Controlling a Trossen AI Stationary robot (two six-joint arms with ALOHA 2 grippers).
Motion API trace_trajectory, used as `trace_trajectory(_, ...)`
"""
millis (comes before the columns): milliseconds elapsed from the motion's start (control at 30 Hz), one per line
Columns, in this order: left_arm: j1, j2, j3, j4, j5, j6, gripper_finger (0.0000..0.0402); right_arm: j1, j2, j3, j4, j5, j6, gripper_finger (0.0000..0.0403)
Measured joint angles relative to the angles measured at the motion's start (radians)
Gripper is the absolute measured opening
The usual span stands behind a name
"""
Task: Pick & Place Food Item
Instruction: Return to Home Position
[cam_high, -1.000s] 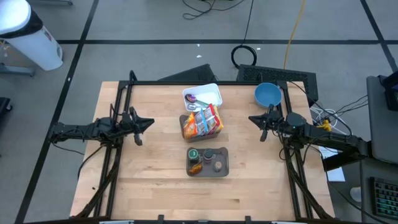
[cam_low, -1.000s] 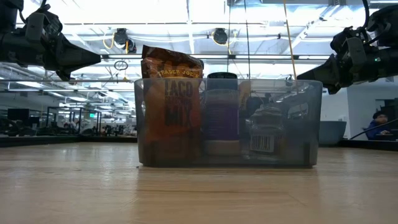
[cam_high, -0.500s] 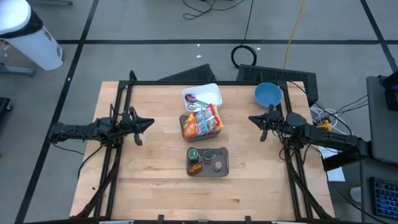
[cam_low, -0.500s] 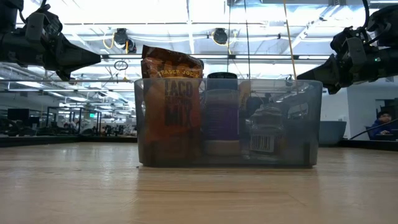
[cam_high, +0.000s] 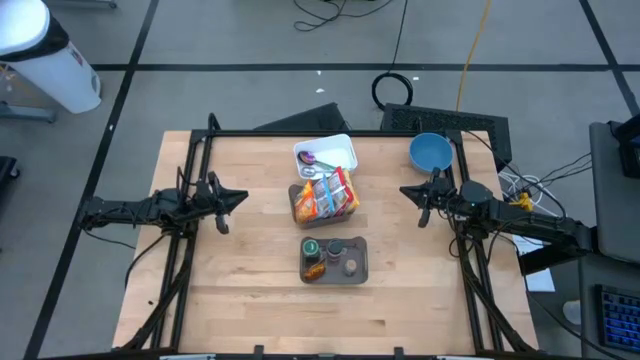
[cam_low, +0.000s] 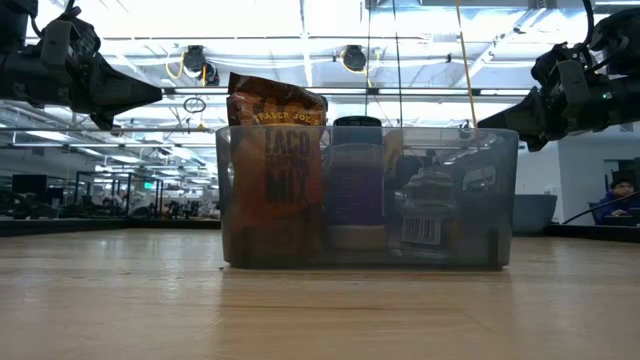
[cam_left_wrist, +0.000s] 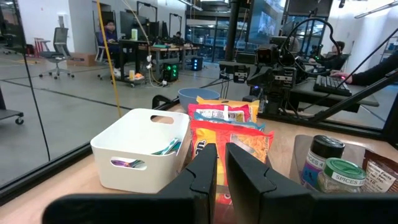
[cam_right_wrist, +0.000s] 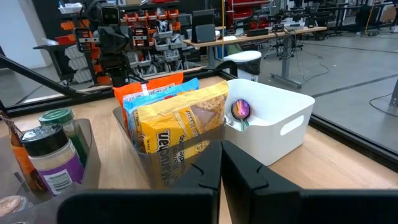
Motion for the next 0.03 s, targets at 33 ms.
trace_trajectory(33,0.0,0.0,0.0,0.0,0.0,0.0,0.004,0.0,0.0,0.0,0.0,0.0,0.0,0.0)
